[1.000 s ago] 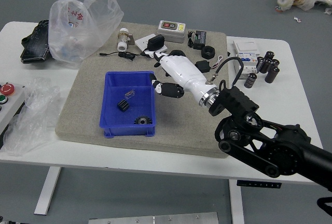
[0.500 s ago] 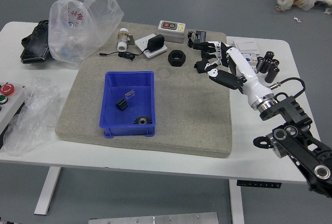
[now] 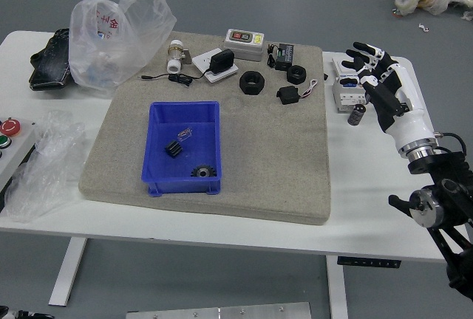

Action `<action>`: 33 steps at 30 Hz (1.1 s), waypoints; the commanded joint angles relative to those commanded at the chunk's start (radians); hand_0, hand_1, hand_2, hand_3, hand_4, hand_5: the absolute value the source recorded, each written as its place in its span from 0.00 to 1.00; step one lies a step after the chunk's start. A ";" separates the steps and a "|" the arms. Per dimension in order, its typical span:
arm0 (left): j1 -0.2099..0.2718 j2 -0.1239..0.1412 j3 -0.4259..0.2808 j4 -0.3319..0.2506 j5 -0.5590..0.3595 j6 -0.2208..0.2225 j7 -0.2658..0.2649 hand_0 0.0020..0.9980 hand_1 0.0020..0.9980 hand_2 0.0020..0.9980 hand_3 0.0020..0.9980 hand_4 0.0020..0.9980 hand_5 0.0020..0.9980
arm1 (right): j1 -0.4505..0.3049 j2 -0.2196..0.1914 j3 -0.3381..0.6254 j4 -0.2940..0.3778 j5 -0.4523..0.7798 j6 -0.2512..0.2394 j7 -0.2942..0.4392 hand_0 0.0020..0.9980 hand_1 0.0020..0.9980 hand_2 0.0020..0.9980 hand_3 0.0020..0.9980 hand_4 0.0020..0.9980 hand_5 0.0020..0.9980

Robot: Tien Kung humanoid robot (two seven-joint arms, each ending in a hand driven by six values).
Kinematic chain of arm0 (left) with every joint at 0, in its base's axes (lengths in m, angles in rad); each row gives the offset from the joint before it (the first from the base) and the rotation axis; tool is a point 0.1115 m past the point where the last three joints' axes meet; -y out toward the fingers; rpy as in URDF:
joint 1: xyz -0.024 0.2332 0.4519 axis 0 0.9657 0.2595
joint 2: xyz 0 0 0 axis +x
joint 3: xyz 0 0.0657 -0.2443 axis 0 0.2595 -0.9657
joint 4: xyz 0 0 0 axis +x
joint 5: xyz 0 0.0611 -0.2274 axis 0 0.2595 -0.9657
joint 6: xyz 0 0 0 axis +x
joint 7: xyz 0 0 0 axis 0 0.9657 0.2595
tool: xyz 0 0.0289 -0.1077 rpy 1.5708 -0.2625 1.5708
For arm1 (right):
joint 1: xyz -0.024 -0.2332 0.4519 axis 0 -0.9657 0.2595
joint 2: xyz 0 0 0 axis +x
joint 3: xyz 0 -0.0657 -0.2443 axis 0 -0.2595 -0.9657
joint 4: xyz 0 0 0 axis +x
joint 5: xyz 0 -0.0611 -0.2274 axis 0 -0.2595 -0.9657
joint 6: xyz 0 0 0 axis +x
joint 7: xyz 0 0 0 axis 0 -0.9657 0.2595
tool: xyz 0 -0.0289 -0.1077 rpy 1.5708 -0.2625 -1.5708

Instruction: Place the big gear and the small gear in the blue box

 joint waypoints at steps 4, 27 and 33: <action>0.007 -0.003 0.024 0.002 -0.023 0.005 -0.014 0.59 0.47 0.51 0.64 0.65 0.20 | -0.010 0.001 0.027 -0.001 0.016 0.005 0.005 0.48 0.67 0.70 0.69 0.61 0.30; 0.030 0.003 0.139 0.011 -0.134 0.013 -0.076 0.59 0.52 0.54 0.64 0.65 0.20 | -0.050 0.008 0.129 -0.020 0.047 0.016 0.044 0.47 0.65 0.68 0.67 0.65 0.35; 0.028 0.004 0.101 0.007 -0.105 0.013 -0.058 0.59 0.52 0.54 0.64 0.65 0.20 | -0.051 0.010 0.126 -0.023 0.049 0.016 0.045 0.47 0.65 0.68 0.67 0.66 0.36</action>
